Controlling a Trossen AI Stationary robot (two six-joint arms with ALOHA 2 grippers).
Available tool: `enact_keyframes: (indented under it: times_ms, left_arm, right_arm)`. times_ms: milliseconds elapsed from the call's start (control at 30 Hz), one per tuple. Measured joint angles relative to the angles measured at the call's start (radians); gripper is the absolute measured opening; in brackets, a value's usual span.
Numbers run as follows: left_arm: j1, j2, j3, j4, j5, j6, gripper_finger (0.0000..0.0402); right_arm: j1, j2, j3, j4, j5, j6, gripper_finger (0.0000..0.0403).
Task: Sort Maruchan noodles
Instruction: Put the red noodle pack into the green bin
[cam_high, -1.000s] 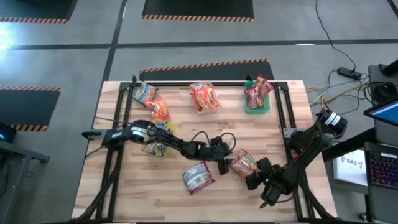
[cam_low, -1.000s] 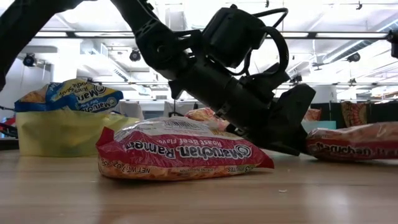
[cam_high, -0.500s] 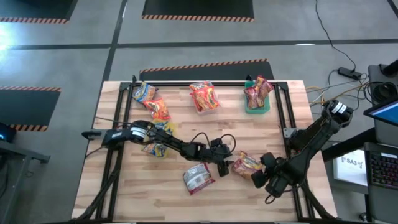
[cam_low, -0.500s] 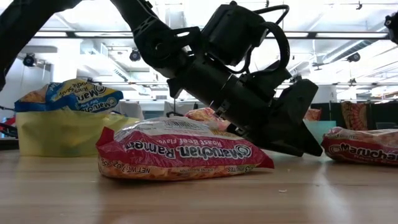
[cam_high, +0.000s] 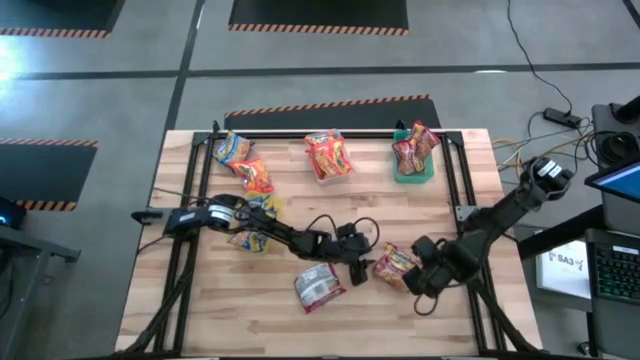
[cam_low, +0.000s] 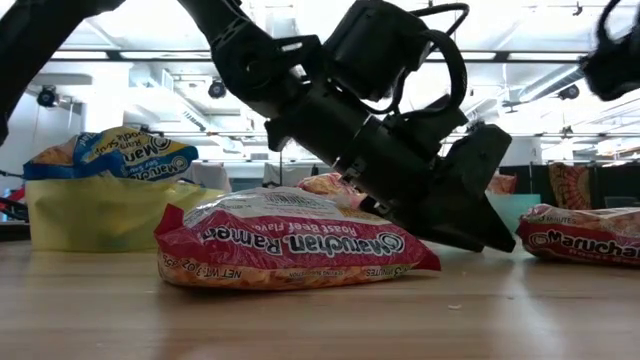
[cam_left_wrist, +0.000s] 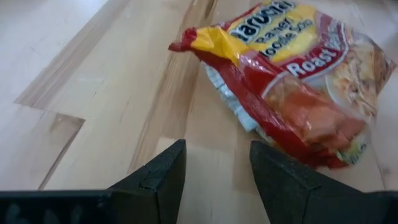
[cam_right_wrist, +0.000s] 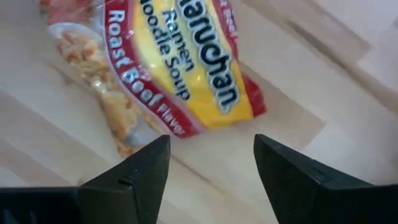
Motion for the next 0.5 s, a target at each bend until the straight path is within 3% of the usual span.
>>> enact_keyframes:
  times_ms: [300, 500]
  left_arm:
    - [-0.044, -0.057, -0.002, -0.155, -0.027, -0.015, 0.0164]
    - [-0.118, -0.106, -0.003, -0.206, -0.021, 0.004, 0.0164]
  right_arm:
    - [-0.181, -0.008, -0.084, 0.011, -0.042, -0.266, 0.0255]
    - [-0.265, -0.044, -0.164, 0.244, -0.107, -0.39, 0.0256]
